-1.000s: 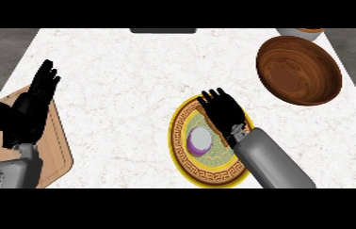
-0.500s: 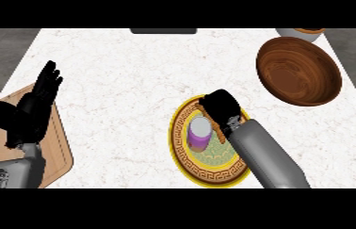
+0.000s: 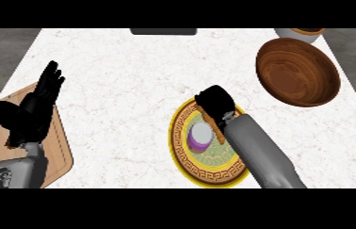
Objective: Pick the croissant from the plate and place it in the bowl
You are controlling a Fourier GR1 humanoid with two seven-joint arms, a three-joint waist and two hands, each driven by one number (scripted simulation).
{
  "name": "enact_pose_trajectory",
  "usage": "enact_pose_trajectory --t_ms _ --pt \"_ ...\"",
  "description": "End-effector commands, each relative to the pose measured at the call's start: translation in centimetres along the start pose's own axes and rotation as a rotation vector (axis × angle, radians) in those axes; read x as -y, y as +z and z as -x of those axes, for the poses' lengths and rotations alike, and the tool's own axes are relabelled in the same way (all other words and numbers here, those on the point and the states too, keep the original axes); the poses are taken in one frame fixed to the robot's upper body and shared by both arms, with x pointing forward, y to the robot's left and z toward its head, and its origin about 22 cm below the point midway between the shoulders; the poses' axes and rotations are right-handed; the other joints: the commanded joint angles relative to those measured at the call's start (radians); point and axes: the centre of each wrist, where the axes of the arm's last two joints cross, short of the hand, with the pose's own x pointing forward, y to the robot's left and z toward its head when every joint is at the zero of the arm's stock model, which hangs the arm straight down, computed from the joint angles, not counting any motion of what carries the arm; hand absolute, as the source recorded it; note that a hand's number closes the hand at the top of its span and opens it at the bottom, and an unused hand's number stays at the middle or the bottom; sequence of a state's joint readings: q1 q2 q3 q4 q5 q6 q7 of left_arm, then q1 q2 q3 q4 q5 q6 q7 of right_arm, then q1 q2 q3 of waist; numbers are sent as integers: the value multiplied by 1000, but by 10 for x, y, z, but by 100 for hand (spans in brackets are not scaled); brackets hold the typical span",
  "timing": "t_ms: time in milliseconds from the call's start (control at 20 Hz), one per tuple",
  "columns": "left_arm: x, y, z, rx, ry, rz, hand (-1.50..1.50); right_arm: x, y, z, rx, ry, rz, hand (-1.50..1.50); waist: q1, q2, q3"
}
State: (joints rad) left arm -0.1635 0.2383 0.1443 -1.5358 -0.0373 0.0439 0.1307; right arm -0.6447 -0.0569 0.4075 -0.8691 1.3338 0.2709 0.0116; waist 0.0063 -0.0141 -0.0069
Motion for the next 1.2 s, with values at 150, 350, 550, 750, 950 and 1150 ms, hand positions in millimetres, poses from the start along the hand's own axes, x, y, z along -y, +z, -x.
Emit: enact_pose_trajectory --t_ms 150,350,550,750,950,1150 --pt "-5 1 -2 11 -3 -25 0 24 8 85 -630 -443 58 150 -31 24 11" --pt "-11 3 -2 18 -1 -40 0 41 23 132 -1006 -671 121 150 -18 33 9" --pt "3 -2 -10 46 3 30 0 84 21 139 -1334 -780 232 150 47 46 6" --pt "10 -7 -16 63 -13 69 0 150 26 141 -1599 -690 400 150 84 48 2" --pt "12 -6 -14 58 -17 73 0 189 44 159 -1766 -544 643 150 95 47 2" --pt "14 -9 -23 59 -2 89 0 212 48 157 -1835 -542 766 150 103 48 5"
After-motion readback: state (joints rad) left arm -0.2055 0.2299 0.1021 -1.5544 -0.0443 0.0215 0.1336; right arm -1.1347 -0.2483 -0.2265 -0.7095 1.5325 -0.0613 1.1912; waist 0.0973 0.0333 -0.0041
